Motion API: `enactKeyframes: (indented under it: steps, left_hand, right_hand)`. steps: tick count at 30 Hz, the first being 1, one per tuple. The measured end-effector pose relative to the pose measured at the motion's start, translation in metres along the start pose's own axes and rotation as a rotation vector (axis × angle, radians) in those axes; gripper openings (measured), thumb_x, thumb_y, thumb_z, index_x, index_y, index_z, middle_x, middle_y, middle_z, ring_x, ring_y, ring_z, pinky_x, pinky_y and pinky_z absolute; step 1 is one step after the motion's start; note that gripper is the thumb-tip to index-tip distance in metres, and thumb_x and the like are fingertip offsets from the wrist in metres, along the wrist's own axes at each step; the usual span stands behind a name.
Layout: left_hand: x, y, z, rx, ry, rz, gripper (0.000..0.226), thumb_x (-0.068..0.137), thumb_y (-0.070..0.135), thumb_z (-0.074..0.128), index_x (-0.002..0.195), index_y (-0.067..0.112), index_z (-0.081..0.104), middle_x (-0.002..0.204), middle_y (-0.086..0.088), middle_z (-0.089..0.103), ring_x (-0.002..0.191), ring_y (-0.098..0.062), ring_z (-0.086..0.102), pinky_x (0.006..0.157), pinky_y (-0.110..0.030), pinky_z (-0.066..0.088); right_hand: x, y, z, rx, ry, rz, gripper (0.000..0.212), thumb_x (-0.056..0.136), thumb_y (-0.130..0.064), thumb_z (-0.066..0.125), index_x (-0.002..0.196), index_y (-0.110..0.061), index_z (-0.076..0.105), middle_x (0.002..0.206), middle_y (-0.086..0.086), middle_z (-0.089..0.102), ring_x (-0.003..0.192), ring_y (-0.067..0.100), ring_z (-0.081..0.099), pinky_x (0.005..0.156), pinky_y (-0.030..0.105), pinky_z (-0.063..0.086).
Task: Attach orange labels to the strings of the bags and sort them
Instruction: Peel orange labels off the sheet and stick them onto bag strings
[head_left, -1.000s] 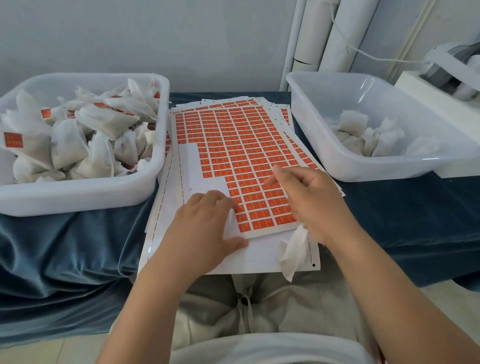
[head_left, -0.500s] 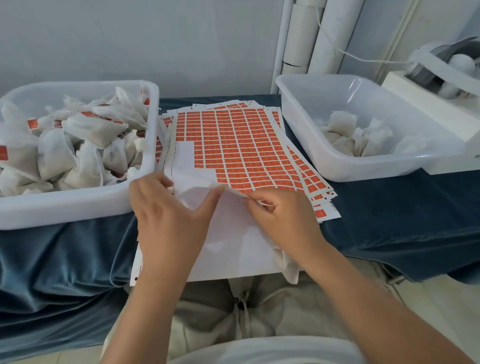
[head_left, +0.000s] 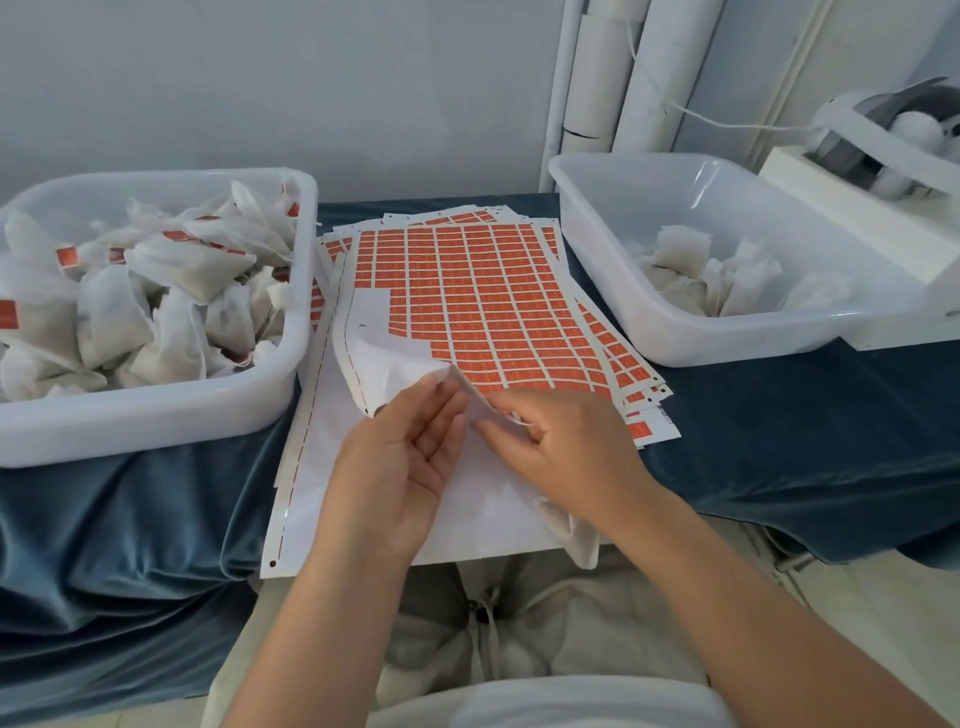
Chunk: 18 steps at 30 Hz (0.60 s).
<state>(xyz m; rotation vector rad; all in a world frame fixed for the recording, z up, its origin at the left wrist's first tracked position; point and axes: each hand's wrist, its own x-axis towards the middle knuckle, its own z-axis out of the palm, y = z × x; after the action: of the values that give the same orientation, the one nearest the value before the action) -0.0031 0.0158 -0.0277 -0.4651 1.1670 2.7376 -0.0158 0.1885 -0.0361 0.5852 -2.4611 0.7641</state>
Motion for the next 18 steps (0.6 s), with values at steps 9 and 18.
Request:
enactKeyframes:
  steps: [9,18]
  left_hand:
    - [-0.006,0.0,-0.006,0.506,-0.094,0.399,0.02,0.084,0.033,0.079,0.103,0.031,0.084,0.103,-0.002,0.082,0.101,-0.023,0.078,0.088,-0.034,0.064]
    - [-0.008,0.004,-0.007,0.896,-0.083,0.599,0.021,0.097,0.025,0.076,0.106,0.044,0.078,0.091,0.02,0.08,0.084,-0.002,0.078,0.071,-0.008,0.055]
  right_hand:
    - [0.006,-0.011,-0.011,0.152,0.0,0.132,0.026,0.098,-0.044,0.07,0.118,-0.029,0.079,0.107,-0.018,0.077,0.085,-0.008,0.064,0.076,0.003,0.046]
    - [0.01,-0.01,-0.022,0.045,-0.135,0.049,0.019,0.099,-0.043,0.07,0.093,-0.027,0.077,0.086,-0.019,0.071,0.073,0.004,0.065,0.07,0.024,0.054]
